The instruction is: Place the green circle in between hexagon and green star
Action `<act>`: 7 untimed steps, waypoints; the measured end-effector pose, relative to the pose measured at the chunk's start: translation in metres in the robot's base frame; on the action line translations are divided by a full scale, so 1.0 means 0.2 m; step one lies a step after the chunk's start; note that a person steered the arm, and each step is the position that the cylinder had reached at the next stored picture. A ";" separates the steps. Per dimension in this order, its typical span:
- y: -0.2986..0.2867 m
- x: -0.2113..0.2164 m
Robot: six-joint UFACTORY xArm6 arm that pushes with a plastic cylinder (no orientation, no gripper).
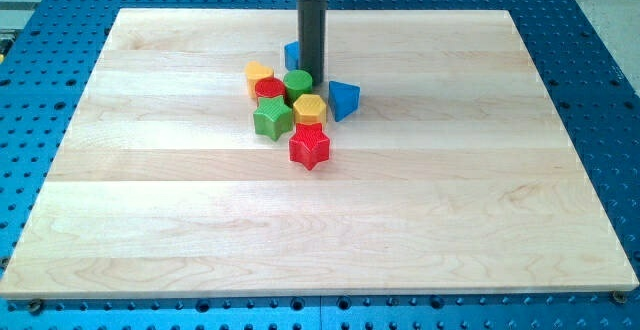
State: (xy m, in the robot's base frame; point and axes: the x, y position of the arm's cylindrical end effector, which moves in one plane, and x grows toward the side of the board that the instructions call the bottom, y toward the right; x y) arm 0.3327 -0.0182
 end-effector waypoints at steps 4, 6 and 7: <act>0.23 -0.02; 0.10 -0.02; 0.02 -0.02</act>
State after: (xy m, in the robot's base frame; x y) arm 0.3278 -0.0150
